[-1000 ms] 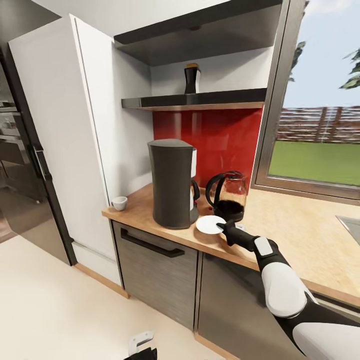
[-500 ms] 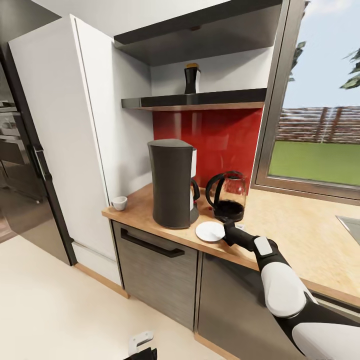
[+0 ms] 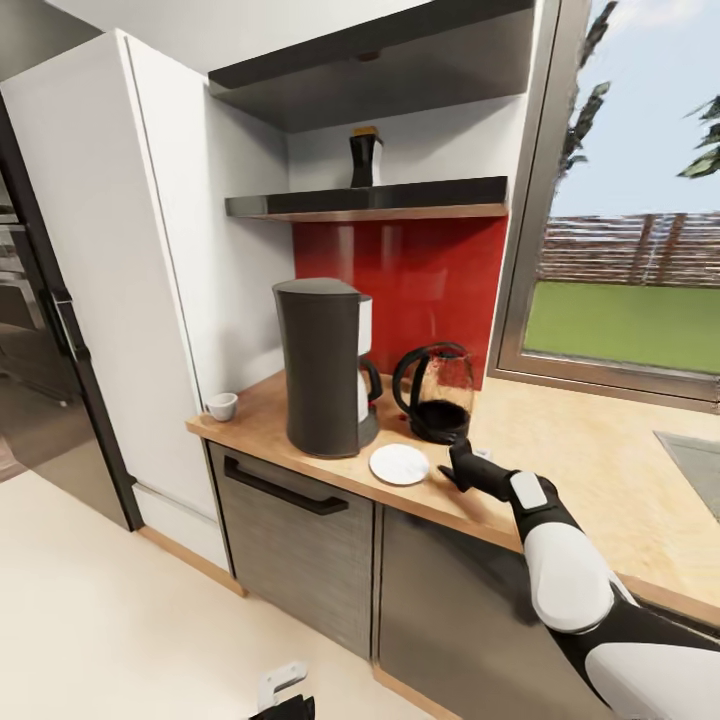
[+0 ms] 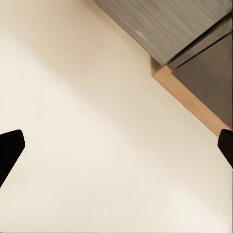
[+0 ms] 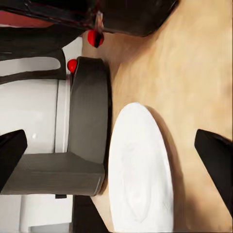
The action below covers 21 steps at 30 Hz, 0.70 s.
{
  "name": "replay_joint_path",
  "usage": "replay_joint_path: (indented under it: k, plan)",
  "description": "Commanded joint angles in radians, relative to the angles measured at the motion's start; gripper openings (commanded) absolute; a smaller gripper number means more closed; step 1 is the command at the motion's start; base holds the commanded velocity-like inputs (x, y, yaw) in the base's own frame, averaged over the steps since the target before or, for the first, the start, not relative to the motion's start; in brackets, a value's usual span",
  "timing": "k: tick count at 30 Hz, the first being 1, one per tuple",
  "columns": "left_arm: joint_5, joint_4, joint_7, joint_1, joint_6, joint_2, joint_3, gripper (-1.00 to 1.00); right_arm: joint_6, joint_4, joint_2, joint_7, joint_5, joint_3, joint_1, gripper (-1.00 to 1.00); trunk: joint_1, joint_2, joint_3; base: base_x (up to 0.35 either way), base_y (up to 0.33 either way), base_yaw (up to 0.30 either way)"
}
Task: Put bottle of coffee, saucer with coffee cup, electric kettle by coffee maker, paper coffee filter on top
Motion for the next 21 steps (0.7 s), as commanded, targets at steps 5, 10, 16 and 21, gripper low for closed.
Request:
replay_joint_path:
  k: [5, 10, 16, 21]
  plan:
    - [0.006, -0.001, 0.006, -0.001, -0.003, 0.000, -0.009, 1.00, -0.003, -0.002, 0.000, -0.020, 0.041, -0.007, 0.020, 1.00, 0.000, 0.000, -0.001, -0.010, -0.252, 0.000]
    - [0.006, -0.001, 0.006, -0.001, -0.003, 0.000, -0.010, 1.00, -0.003, -0.003, 0.000, -0.021, 0.042, -0.007, 0.020, 1.00, 0.000, 0.000, -0.001, -0.165, -0.036, 0.000]
    - [0.006, -0.001, 0.006, 0.000, -0.003, 0.000, -0.010, 1.00, -0.001, -0.008, 0.000, -0.018, 0.041, -0.005, 0.020, 1.00, 0.000, 0.000, -0.001, -0.064, -0.001, 0.000]
    - [0.006, -0.001, 0.006, -0.001, -0.003, 0.000, -0.010, 1.00, 0.000, -0.015, 0.000, -0.016, 0.040, 0.031, 0.021, 1.00, 0.000, 0.000, -0.001, -0.002, 0.000, 0.000]
